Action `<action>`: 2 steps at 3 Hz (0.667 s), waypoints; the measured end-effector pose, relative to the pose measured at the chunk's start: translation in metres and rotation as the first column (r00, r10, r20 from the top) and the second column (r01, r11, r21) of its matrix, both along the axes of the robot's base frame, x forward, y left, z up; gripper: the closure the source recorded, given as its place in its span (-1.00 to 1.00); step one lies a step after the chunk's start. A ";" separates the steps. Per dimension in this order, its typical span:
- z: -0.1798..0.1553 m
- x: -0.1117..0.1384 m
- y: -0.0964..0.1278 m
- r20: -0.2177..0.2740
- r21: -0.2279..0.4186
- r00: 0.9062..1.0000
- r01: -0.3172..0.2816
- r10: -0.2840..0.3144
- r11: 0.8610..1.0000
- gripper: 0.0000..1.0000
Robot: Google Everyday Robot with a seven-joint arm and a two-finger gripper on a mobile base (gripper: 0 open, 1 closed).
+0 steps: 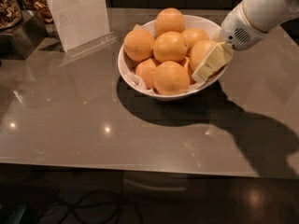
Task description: Pick orange from white bowl
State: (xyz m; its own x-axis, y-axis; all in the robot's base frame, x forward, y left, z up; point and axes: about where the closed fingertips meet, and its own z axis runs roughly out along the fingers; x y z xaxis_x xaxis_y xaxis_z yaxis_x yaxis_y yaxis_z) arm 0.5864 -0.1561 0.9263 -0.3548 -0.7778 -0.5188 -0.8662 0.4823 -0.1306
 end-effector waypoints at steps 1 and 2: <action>-0.008 0.004 -0.002 -0.013 0.004 1.000 0.020 -0.020 1.000 -0.70; -0.013 0.006 -0.002 -0.021 0.005 0.999 0.029 -0.028 1.000 -0.66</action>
Offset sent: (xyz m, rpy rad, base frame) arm 0.0103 -0.0068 -0.0198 0.0099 0.0339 -0.0523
